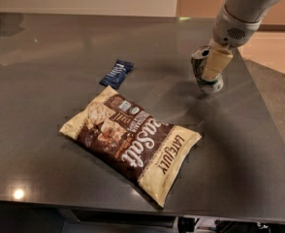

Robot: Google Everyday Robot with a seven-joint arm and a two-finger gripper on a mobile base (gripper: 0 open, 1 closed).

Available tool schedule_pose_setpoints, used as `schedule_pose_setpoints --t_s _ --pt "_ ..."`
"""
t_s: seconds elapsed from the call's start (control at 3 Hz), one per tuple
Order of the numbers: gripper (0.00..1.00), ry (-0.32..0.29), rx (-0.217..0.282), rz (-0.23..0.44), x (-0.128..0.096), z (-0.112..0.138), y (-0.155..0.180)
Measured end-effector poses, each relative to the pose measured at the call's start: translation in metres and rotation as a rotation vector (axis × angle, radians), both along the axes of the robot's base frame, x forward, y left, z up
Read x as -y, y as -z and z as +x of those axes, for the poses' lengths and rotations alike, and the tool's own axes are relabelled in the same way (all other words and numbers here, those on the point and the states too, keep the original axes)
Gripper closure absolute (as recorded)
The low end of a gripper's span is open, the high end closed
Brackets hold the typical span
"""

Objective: Knock 7up can over

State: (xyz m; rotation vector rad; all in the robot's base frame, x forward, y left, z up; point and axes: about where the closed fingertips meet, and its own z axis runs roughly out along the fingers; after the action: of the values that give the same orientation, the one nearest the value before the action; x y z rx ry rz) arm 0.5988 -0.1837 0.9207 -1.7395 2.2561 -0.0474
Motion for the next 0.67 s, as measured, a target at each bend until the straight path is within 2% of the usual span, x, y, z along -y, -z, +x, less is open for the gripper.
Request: schedule_pose_setpoints --t_s 0.33,0.67 --pt "1.00 -0.052 -0.075 -0.090 0.0004 -0.0029 0.0077" --pt "0.82 -0.090 -0.124 -0.157 0.0001 -0.0013 0.0167"
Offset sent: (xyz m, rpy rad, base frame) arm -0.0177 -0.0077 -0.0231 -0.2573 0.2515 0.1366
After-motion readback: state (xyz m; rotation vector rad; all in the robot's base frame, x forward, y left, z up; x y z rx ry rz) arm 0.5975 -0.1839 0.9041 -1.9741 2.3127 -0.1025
